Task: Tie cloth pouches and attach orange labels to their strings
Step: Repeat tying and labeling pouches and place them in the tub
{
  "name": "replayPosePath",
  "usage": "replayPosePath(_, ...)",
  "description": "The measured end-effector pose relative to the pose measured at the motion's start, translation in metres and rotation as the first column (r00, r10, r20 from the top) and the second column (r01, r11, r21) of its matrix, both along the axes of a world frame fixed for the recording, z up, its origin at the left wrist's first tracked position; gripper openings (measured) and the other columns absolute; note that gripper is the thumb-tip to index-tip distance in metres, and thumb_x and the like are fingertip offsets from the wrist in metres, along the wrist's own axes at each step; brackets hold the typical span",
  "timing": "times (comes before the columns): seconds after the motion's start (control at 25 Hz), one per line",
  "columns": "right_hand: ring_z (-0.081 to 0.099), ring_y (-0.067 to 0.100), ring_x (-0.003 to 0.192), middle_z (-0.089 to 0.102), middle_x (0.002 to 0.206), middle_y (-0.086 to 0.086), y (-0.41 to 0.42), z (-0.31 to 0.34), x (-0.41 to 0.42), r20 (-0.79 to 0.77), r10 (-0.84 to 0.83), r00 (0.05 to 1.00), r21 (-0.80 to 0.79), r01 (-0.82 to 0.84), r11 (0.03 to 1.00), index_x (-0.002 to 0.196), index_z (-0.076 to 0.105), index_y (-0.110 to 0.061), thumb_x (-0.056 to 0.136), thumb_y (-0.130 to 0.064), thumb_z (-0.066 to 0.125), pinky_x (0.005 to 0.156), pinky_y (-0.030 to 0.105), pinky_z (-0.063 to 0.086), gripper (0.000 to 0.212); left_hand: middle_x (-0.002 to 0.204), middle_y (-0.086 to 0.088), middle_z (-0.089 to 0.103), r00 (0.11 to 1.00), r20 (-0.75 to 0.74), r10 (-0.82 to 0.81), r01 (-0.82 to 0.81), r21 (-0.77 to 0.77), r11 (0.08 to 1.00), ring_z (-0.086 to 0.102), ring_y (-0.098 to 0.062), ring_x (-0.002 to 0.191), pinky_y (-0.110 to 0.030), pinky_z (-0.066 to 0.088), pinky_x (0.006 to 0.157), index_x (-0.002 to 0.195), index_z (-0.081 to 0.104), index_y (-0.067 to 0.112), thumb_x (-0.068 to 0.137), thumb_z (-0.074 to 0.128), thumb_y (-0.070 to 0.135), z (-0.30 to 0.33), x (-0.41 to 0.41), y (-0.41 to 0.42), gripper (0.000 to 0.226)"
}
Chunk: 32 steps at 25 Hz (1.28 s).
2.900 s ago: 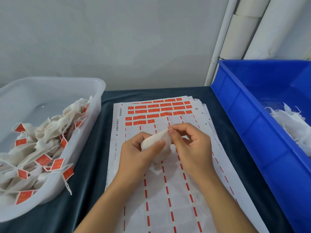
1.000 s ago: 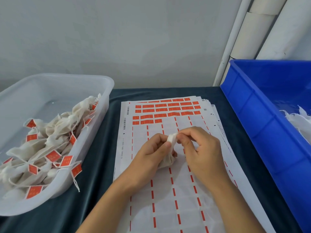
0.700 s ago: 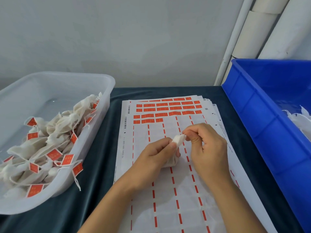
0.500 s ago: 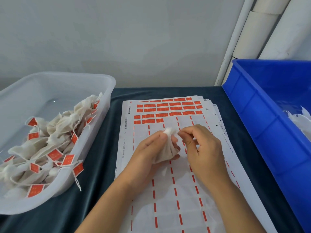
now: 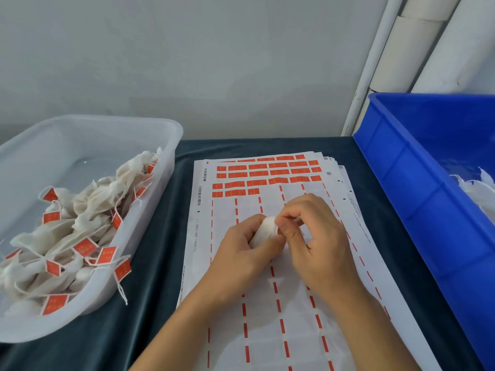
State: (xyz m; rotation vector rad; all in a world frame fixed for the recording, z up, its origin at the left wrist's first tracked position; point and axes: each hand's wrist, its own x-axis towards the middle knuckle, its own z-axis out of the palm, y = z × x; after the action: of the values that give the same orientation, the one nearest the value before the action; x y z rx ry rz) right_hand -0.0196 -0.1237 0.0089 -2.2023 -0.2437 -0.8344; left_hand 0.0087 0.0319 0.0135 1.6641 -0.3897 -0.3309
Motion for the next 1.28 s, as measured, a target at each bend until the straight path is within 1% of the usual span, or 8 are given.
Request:
replayPosePath(0.08, 0.065, 0.005, 0.101, 0.069, 0.104, -0.015, 0.001, 0.002, -0.001, -0.13, 0.07, 0.989, 0.142, -0.052, 0.989, 0.101, 0.069, -0.02, 0.1, -0.035, 0.057, 0.087, 0.014, 0.054, 0.019, 0.077, -0.001, 0.067, 0.998, 0.064, -0.024, 0.019, 0.081, 0.997, 0.061, -0.007, 0.065, -0.018, 0.049, 0.06, 0.089, 0.071, 0.022, 0.103, 0.066, 0.029, 0.001, -0.001, 0.001, 0.017)
replayPosePath(0.16, 0.067, 0.004, 0.098, 0.07, 0.097, -0.019, -0.001, 0.002, -0.002, -0.223, 0.112, 0.968, 0.247, -0.055, 0.968, 0.099, 0.07, -0.025, 0.099, -0.03, 0.063, 0.083, 0.016, 0.056, 0.009, 0.076, 0.006, 0.068, 0.996, 0.087, 0.002, -0.014, 0.136, 0.991, 0.06, -0.003, 0.064, -0.012, 0.046, 0.059, 0.089, 0.072, 0.025, 0.103, 0.066, 0.03, 0.0, -0.001, 0.0, 0.017)
replayPosePath(0.4, 0.068, 0.004, 0.093, 0.07, 0.091, -0.021, 0.0, 0.005, -0.003, -0.234, 0.089, 0.968, 0.274, -0.022, 0.962, 0.095, 0.07, -0.029, 0.097, -0.022, 0.068, 0.075, 0.01, 0.053, 0.007, 0.084, 0.015, 0.071, 0.975, 0.121, 0.185, -0.203, 0.164, 0.965, 0.069, -0.004, 0.078, -0.011, 0.05, 0.06, 0.095, 0.071, 0.028, 0.101, 0.067, 0.033, -0.008, -0.008, -0.011, 0.009)
replayPosePath(0.76, 0.069, 0.002, 0.09, 0.071, 0.089, -0.022, -0.002, 0.007, -0.003, -0.273, 0.104, 0.956, 0.353, -0.001, 0.936, 0.092, 0.07, -0.034, 0.094, -0.032, 0.068, 0.072, 0.01, 0.053, 0.004, 0.086, 0.015, 0.072, 0.943, 0.214, 0.253, -0.286, 0.137, 0.948, 0.07, -0.009, 0.085, -0.018, 0.058, 0.067, 0.093, 0.064, 0.035, 0.102, 0.063, 0.03, -0.013, -0.013, -0.015, 0.01)
replayPosePath(0.96, 0.071, 0.003, 0.087, 0.073, 0.087, -0.02, -0.004, 0.004, 0.0, -0.328, 0.149, 0.933, 0.426, 0.005, 0.904, 0.092, 0.072, -0.035, 0.095, -0.032, 0.069, 0.072, 0.01, 0.053, 0.006, 0.088, 0.018, 0.071, 0.941, 0.219, 0.258, -0.287, 0.11, 0.952, 0.069, -0.008, 0.087, -0.019, 0.058, 0.071, 0.092, 0.064, 0.037, 0.101, 0.063, 0.03, -0.015, -0.015, -0.016, 0.011)
replayPosePath(1.12, 0.074, 0.011, 0.082, 0.076, 0.085, -0.01, -0.009, 0.003, 0.002, -0.348, 0.226, 0.91, 0.546, 0.001, 0.838, 0.091, 0.076, -0.03, 0.095, -0.031, 0.07, 0.071, 0.017, 0.057, 0.007, 0.092, 0.016, 0.074, 0.951, 0.228, 0.211, -0.227, 0.046, 0.973, 0.072, -0.012, 0.091, -0.023, 0.06, 0.077, 0.096, 0.066, 0.04, 0.103, 0.064, 0.022, -0.012, -0.013, -0.013, 0.019)
replayPosePath(1.2, 0.075, 0.015, 0.079, 0.076, 0.085, -0.007, -0.008, 0.002, 0.003, -0.35, 0.261, 0.9, 0.591, -0.004, 0.807, 0.089, 0.076, -0.029, 0.095, -0.028, 0.07, 0.07, 0.021, 0.059, 0.009, 0.092, 0.011, 0.076, 0.954, 0.213, 0.212, -0.215, -0.01, 0.976, 0.074, -0.016, 0.091, -0.025, 0.061, 0.079, 0.096, 0.069, 0.037, 0.102, 0.064, 0.018, -0.01, -0.01, -0.012, 0.02)
replayPosePath(1.28, 0.074, 0.013, 0.079, 0.075, 0.085, -0.008, -0.006, 0.001, 0.003, -0.358, 0.265, 0.895, 0.576, -0.011, 0.818, 0.089, 0.075, -0.03, 0.097, -0.025, 0.069, 0.068, 0.02, 0.059, 0.011, 0.09, 0.01, 0.076, 0.952, 0.184, 0.245, -0.242, -0.036, 0.97, 0.075, -0.015, 0.09, -0.023, 0.06, 0.077, 0.094, 0.07, 0.032, 0.101, 0.064, 0.017, -0.01, -0.008, -0.012, 0.018)
